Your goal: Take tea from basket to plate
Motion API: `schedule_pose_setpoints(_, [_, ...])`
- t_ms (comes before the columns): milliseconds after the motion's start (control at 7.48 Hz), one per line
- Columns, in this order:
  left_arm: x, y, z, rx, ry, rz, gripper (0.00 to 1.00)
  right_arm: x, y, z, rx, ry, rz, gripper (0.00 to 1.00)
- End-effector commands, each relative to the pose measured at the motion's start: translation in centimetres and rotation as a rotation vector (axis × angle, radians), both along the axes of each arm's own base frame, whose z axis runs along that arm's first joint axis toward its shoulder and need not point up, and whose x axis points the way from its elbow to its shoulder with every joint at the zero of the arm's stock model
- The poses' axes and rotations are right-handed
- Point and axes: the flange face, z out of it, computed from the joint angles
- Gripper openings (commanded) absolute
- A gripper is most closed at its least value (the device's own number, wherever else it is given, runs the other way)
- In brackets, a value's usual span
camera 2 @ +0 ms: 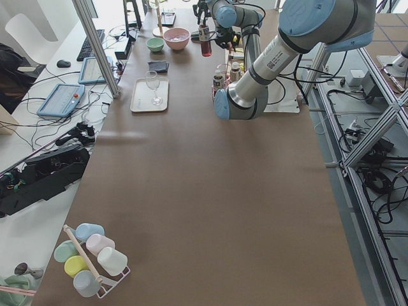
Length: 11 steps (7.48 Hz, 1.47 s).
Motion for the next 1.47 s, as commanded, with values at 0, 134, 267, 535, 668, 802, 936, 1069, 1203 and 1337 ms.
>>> schedule_pose_setpoints(0, [-0.9, -0.6, -0.1, 0.002, -0.004, -0.018, 0.00, -0.2, -4.1, 0.3, -0.020, 0.024, 0.067, 0.00])
schedule_pose_setpoints(134, [-3.9, -1.9, 0.2, -0.008, -0.033, -0.060, 0.00, -0.9, -5.9, 0.6, -0.030, 0.038, 0.115, 0.00])
schedule_pose_setpoints(267, [-6.7, -3.3, 0.5, -0.014, -0.061, -0.116, 0.00, -1.9, -8.1, 0.6, -0.038, 0.050, 0.150, 0.00])
schedule_pose_setpoints(535, [-8.9, -4.5, 1.3, -0.007, -0.105, -0.153, 0.00, -4.3, -13.1, -0.1, -0.054, 0.070, 0.220, 0.00])
schedule_pose_setpoints(668, [-10.4, -6.0, 1.8, 0.050, -0.101, -0.130, 0.00, -5.6, -15.7, -0.8, -0.060, 0.081, 0.252, 0.00])
schedule_pose_setpoints(802, [-13.3, -7.8, 3.2, 0.057, -0.159, -0.123, 0.00, -6.5, -17.7, -1.3, -0.063, 0.094, 0.297, 0.00])
schedule_pose_setpoints(936, [-14.4, -8.6, 4.9, 0.113, -0.158, -0.072, 0.00, -7.5, -19.8, -1.4, -0.059, 0.097, 0.344, 0.00])
schedule_pose_setpoints(1069, [-14.0, -9.0, 8.0, 0.111, -0.183, -0.041, 0.00, -8.9, -21.6, -1.4, -0.052, 0.099, 0.395, 0.00])
schedule_pose_setpoints(1203, [-13.8, -9.5, 9.4, 0.126, -0.192, -0.011, 0.00, -10.7, -22.3, -1.5, -0.037, 0.093, 0.449, 0.00])
schedule_pose_setpoints(1337, [-14.4, -10.2, 11.5, 0.156, -0.196, 0.032, 0.00, -13.3, -22.4, -1.6, -0.027, 0.095, 0.487, 0.00])
